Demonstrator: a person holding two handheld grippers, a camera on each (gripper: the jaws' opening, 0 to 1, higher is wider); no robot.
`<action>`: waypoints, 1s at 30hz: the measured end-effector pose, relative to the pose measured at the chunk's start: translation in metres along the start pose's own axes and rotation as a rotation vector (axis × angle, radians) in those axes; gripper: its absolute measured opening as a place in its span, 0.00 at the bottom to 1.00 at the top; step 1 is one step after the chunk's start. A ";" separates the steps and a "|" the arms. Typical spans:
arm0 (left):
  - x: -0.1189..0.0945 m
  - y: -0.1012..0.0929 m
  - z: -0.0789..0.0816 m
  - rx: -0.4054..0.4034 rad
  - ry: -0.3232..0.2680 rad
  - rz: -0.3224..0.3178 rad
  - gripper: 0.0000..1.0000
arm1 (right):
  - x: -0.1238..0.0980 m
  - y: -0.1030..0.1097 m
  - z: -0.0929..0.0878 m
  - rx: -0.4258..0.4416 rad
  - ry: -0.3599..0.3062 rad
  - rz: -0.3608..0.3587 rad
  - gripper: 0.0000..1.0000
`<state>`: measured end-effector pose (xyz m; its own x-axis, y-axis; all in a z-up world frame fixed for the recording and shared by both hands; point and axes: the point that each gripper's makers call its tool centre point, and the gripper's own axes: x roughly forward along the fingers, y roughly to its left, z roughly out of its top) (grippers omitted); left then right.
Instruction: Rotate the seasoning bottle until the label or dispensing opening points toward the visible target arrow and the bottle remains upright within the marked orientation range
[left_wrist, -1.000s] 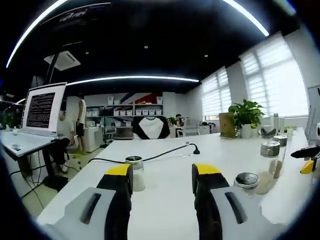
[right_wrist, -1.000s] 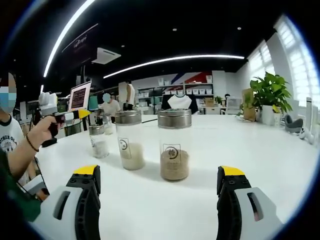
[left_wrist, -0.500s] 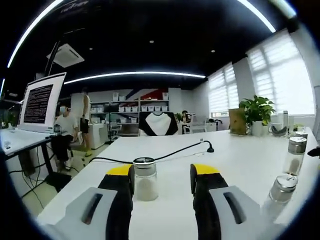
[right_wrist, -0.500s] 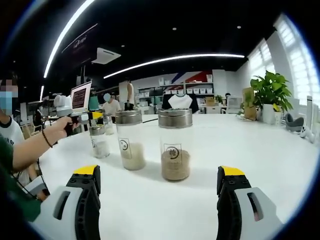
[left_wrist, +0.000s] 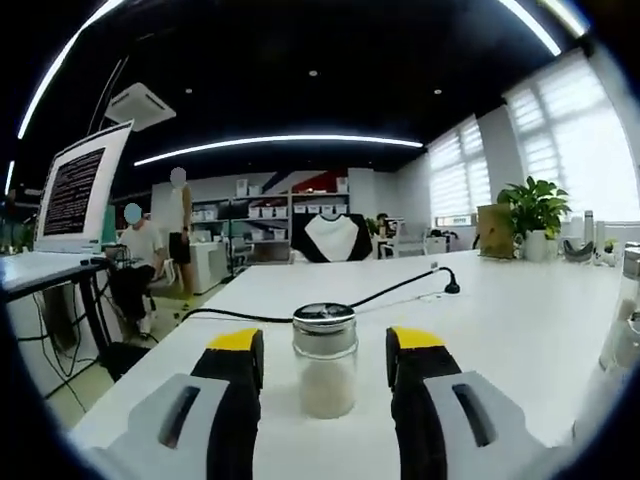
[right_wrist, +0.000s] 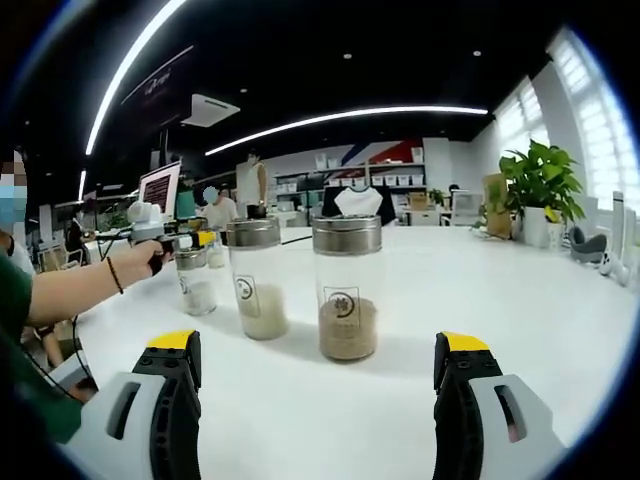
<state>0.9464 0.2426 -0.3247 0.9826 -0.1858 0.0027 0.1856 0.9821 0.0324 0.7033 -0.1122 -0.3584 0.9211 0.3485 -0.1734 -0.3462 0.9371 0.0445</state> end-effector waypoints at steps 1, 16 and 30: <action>0.002 0.000 0.001 -0.006 -0.008 -0.008 0.50 | 0.000 0.000 0.000 0.000 0.000 0.000 0.99; 0.030 0.005 -0.005 -0.035 0.015 -0.022 0.40 | 0.002 0.001 -0.003 0.011 0.008 0.007 0.99; 0.028 0.003 -0.002 -0.036 -0.002 -0.047 0.33 | 0.003 0.006 -0.004 0.005 0.019 0.018 0.99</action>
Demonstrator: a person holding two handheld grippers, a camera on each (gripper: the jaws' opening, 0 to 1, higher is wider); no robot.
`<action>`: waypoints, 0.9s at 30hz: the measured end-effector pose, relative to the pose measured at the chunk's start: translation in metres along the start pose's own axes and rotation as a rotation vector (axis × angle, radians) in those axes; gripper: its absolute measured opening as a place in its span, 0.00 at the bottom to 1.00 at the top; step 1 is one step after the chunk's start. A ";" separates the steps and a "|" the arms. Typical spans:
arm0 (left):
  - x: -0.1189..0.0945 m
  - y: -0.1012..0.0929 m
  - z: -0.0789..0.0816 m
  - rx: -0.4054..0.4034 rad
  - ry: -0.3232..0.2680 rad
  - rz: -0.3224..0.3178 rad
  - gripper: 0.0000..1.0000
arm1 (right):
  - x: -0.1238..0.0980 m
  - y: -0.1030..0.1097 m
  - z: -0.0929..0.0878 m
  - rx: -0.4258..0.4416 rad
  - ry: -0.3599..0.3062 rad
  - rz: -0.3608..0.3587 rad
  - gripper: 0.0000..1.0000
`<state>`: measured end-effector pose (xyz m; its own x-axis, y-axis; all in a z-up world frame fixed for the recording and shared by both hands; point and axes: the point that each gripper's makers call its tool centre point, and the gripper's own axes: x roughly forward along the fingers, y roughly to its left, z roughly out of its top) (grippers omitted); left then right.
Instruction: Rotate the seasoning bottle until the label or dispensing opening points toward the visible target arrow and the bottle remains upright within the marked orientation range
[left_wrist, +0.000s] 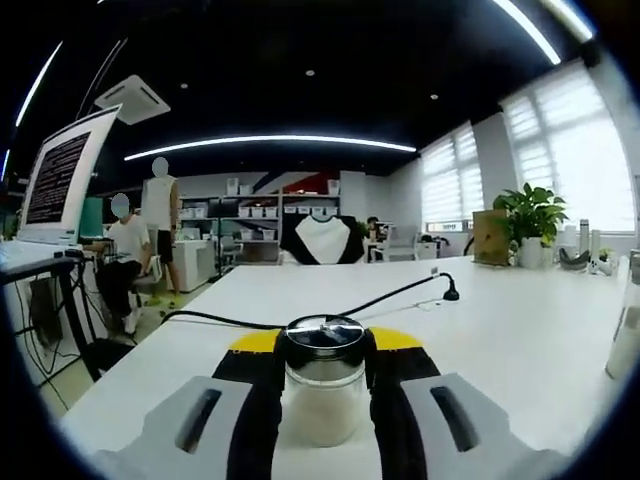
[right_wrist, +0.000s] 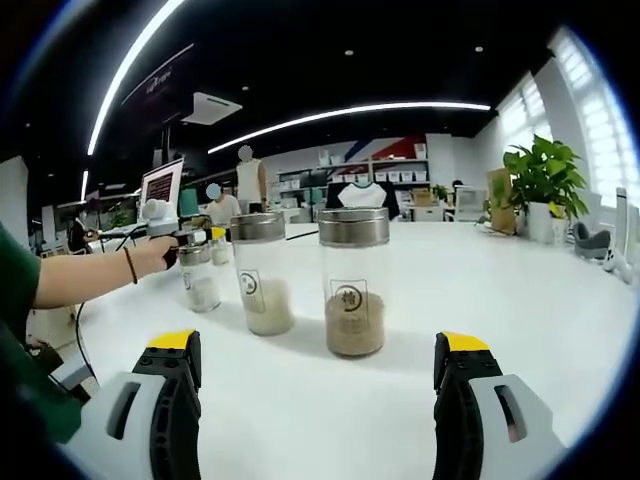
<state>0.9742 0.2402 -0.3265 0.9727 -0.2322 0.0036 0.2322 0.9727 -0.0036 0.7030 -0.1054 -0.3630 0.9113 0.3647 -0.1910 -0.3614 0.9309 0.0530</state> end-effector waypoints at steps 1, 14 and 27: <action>0.000 0.000 0.000 0.004 -0.002 0.001 0.33 | 0.000 0.000 0.000 -0.001 0.001 0.000 0.99; -0.001 0.001 0.000 -0.012 -0.008 -0.005 0.32 | -0.001 0.000 0.003 -0.007 -0.008 -0.011 0.99; -0.026 0.002 -0.001 -0.006 -0.017 -0.020 0.32 | -0.001 0.002 0.001 -0.009 -0.005 -0.007 0.99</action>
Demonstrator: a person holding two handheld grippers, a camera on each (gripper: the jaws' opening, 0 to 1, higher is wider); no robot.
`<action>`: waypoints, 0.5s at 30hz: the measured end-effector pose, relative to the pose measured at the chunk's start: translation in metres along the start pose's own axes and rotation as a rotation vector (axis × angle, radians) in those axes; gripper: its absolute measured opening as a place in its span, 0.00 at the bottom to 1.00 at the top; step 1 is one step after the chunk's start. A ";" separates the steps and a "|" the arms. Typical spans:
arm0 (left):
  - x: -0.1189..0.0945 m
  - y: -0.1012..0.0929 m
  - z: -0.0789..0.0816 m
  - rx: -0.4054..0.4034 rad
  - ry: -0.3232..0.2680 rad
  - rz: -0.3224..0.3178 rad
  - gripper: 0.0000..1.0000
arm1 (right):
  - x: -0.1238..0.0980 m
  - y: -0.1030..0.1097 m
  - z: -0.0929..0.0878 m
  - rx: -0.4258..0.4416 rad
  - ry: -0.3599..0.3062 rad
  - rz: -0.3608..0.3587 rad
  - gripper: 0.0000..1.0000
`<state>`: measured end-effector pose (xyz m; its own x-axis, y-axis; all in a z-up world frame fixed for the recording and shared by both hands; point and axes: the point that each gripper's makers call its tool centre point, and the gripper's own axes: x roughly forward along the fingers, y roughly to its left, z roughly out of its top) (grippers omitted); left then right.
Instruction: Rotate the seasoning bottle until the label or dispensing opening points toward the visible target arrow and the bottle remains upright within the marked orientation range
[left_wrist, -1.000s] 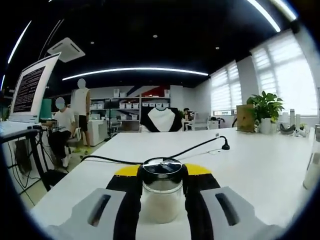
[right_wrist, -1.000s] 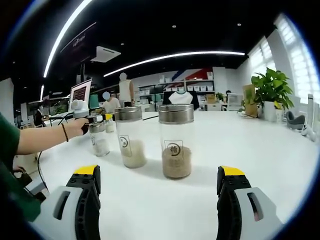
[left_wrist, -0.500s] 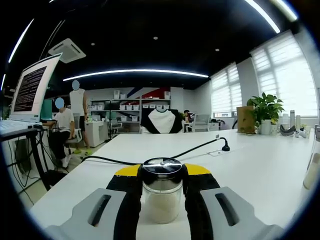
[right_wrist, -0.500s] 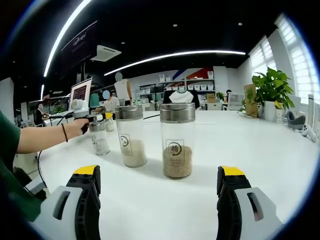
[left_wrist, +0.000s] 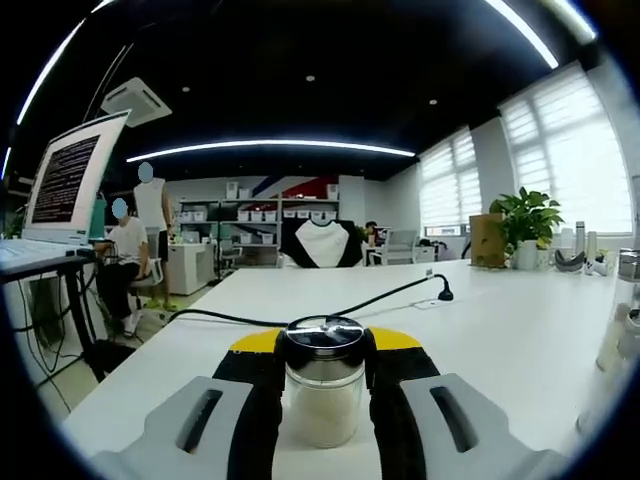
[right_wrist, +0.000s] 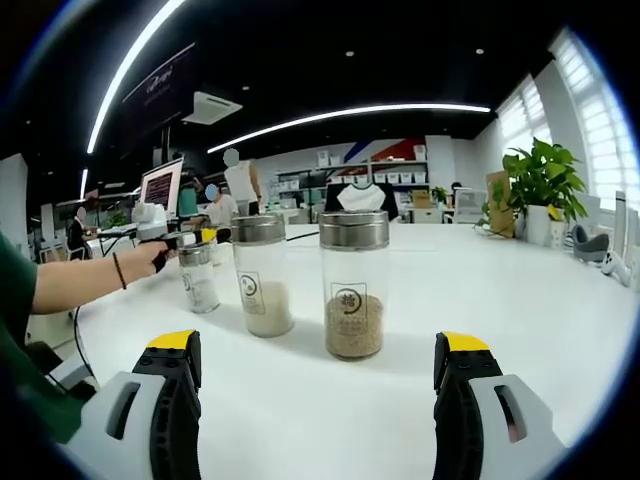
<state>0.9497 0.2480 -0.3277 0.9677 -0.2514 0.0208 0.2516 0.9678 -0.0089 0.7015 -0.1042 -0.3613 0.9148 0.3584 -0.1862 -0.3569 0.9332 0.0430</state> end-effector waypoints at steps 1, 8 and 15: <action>-0.003 -0.001 0.000 0.005 0.003 -0.005 0.32 | 0.000 0.000 0.000 0.001 0.001 0.000 0.99; -0.019 -0.014 0.005 0.041 -0.009 -0.046 0.32 | 0.003 0.002 -0.002 -0.002 0.007 0.007 0.99; -0.037 -0.031 0.014 0.021 -0.027 -0.108 0.32 | 0.003 0.002 0.000 -0.011 -0.002 0.013 0.99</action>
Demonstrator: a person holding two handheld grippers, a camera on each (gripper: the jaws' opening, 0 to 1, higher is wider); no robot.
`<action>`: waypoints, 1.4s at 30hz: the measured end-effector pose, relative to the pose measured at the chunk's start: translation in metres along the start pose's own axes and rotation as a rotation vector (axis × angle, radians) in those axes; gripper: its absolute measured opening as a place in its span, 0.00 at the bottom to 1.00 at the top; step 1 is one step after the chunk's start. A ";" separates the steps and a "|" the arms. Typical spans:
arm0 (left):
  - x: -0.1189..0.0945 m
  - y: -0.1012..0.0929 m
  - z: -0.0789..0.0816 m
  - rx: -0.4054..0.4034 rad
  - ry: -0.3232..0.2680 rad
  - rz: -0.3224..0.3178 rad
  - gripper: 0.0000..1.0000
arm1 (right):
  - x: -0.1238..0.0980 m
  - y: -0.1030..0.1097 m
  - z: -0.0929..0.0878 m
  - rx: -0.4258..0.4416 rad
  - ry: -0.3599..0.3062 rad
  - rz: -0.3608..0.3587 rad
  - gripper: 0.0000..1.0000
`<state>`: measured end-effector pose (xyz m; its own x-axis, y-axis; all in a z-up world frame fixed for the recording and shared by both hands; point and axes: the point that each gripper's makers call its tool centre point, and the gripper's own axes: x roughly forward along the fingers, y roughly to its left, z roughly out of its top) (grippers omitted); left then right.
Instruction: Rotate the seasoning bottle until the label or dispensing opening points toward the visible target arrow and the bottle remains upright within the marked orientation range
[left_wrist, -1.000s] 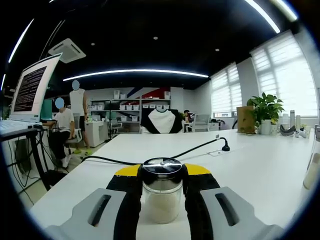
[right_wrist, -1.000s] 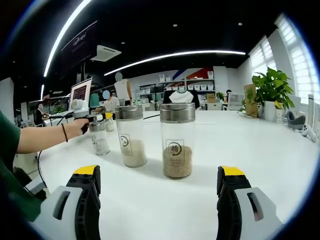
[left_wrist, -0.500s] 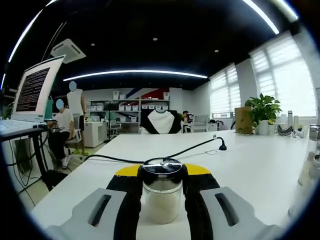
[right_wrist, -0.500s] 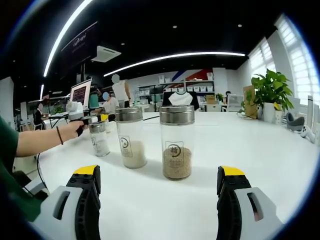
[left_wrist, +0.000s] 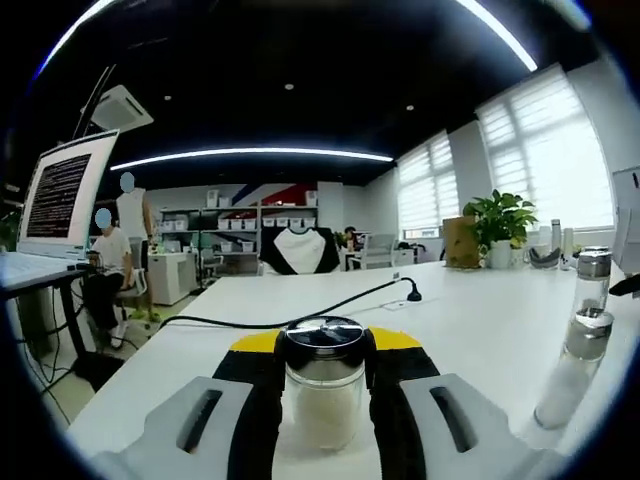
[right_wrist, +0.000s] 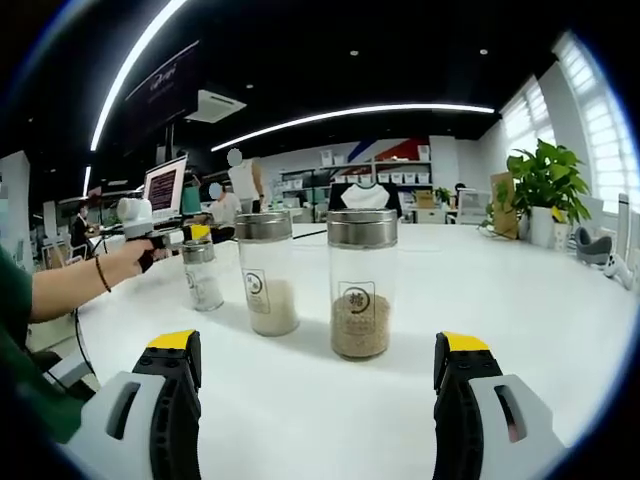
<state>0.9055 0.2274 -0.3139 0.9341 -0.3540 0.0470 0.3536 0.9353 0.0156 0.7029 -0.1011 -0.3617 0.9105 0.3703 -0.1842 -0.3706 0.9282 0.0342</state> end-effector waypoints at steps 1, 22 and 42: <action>-0.004 -0.003 0.001 -0.009 -0.003 -0.007 0.32 | 0.000 0.000 0.000 0.001 0.000 -0.001 0.99; -0.053 -0.059 0.006 0.001 -0.014 -0.125 0.32 | 0.000 -0.002 -0.001 -0.002 0.002 -0.001 0.99; -0.082 -0.088 -0.001 0.014 -0.021 -0.192 0.32 | -0.001 -0.001 0.000 -0.003 -0.002 0.000 0.99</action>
<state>0.7974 0.1739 -0.3197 0.8484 -0.5257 0.0623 0.5241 0.8507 0.0405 0.7020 -0.1024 -0.3612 0.9110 0.3702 -0.1820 -0.3709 0.9282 0.0315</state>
